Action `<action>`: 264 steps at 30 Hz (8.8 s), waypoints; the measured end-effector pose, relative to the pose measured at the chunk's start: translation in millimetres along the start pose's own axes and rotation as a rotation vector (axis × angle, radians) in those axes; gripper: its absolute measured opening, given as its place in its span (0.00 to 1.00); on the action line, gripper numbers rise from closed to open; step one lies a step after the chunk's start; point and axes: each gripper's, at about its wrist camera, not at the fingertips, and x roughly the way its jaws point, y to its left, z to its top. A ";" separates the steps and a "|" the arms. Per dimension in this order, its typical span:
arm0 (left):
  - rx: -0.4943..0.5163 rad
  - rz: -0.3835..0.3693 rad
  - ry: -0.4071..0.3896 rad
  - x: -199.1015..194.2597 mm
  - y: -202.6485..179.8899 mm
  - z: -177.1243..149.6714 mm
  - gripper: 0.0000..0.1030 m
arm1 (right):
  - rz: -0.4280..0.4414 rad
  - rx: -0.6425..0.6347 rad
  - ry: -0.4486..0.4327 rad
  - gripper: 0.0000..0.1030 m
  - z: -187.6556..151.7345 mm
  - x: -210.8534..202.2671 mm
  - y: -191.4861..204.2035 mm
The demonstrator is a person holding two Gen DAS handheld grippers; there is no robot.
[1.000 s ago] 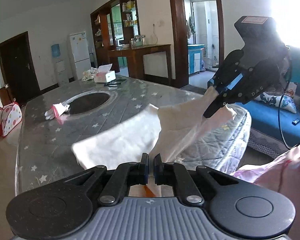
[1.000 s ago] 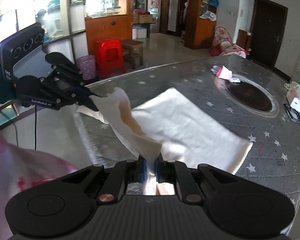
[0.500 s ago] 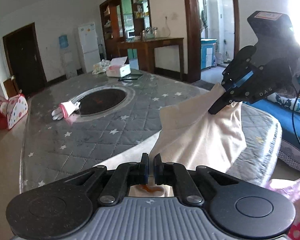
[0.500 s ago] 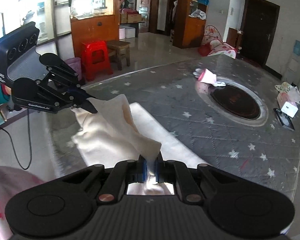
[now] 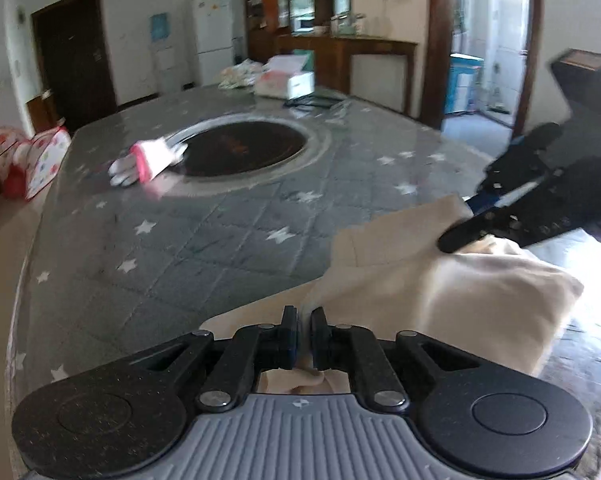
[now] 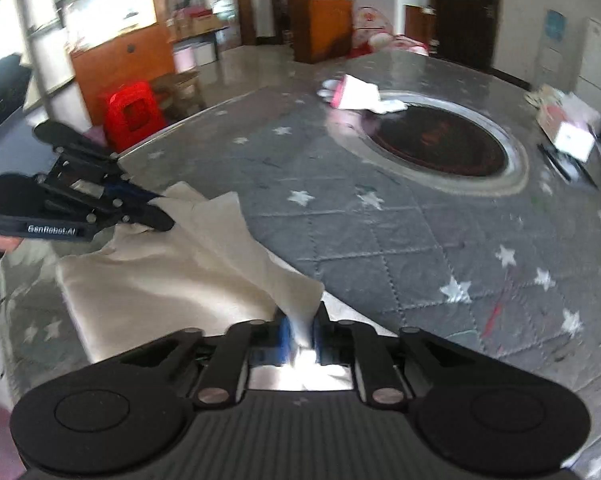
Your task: Fold clothes
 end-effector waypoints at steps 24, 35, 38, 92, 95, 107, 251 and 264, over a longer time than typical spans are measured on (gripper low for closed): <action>-0.139 0.162 -0.006 12.3 30.1 7.8 0.32 | -0.135 0.145 -0.060 0.32 -38.2 -28.7 -27.7; -0.076 0.073 -0.105 -34.3 -14.6 6.4 0.33 | -0.146 0.127 -0.045 0.10 -52.2 -30.8 -19.3; -0.024 0.017 -0.115 -39.3 -38.4 3.3 0.33 | -0.186 0.088 -0.055 0.05 -48.7 -33.1 -11.7; -0.181 -0.011 -0.023 25.9 -17.4 26.2 0.34 | -0.082 0.151 -0.085 0.15 10.6 36.5 6.3; -0.177 -0.003 -0.041 27.5 -17.9 31.8 0.34 | -0.081 0.157 -0.087 0.16 10.3 35.4 4.8; -0.180 0.000 0.018 50.1 -10.6 33.4 0.35 | -0.035 0.013 -0.067 0.17 5.3 21.8 37.2; -1.027 -0.268 0.042 -10.1 39.5 -61.9 0.32 | 0.186 -0.232 -0.170 0.04 -1.3 -21.1 157.1; -0.977 -0.235 0.041 -10.5 35.0 -61.9 0.22 | 0.087 -0.090 -0.179 0.20 -10.7 -37.9 104.5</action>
